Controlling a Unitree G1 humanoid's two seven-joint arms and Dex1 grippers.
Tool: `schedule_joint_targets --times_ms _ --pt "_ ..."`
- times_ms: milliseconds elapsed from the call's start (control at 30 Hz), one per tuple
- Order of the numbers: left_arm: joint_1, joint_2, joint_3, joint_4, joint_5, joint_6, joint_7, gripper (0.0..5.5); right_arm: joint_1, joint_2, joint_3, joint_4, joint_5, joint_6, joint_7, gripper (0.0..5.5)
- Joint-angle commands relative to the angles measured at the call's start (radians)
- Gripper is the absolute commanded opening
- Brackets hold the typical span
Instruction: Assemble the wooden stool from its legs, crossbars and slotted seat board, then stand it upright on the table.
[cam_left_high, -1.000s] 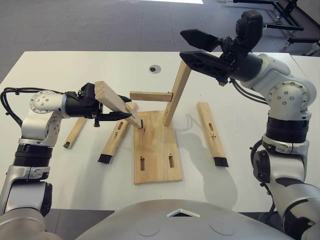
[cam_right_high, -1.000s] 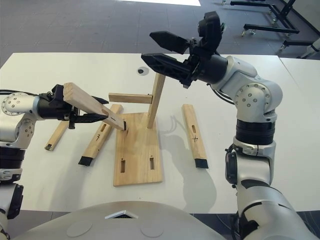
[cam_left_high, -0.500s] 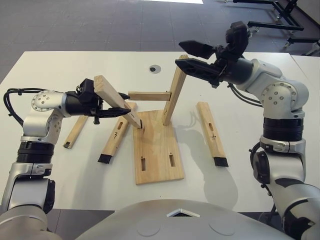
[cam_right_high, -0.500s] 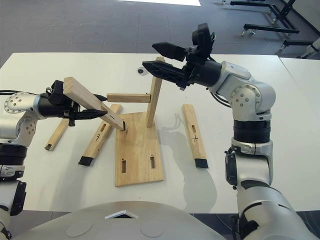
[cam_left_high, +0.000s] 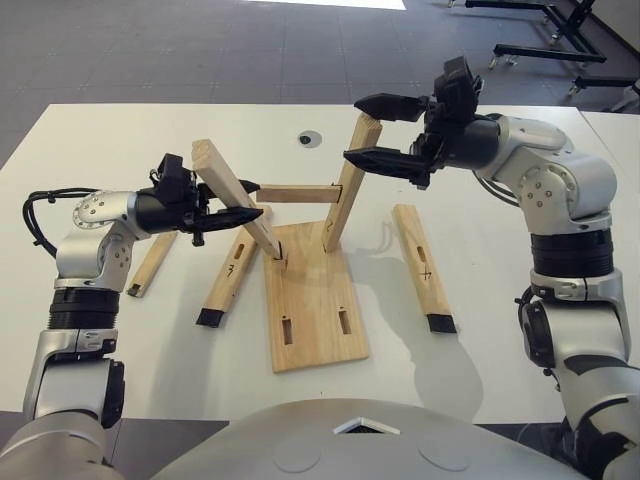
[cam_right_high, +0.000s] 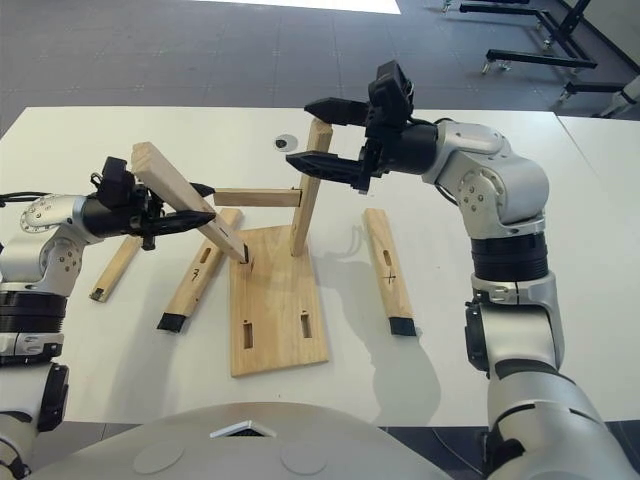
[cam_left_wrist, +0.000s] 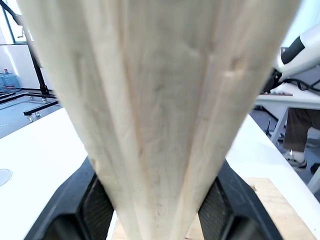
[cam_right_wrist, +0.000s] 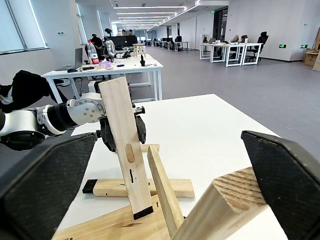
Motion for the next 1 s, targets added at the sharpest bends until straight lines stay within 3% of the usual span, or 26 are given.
schedule_joint_targets --times_ms 33,500,1000 --pt "0.003 -0.004 0.051 0.018 -0.016 0.005 0.024 2.03 0.066 -0.013 0.063 0.036 -0.055 0.044 0.011 5.30" --pt "0.032 -0.010 0.056 0.200 0.051 -0.049 0.058 2.03 0.057 -0.022 0.088 0.034 -0.079 0.034 0.033 5.30" --pt "-0.012 -0.033 -0.008 0.245 0.107 -0.011 0.087 2.03 0.052 -0.018 0.121 0.024 -0.111 0.022 0.057 5.30"
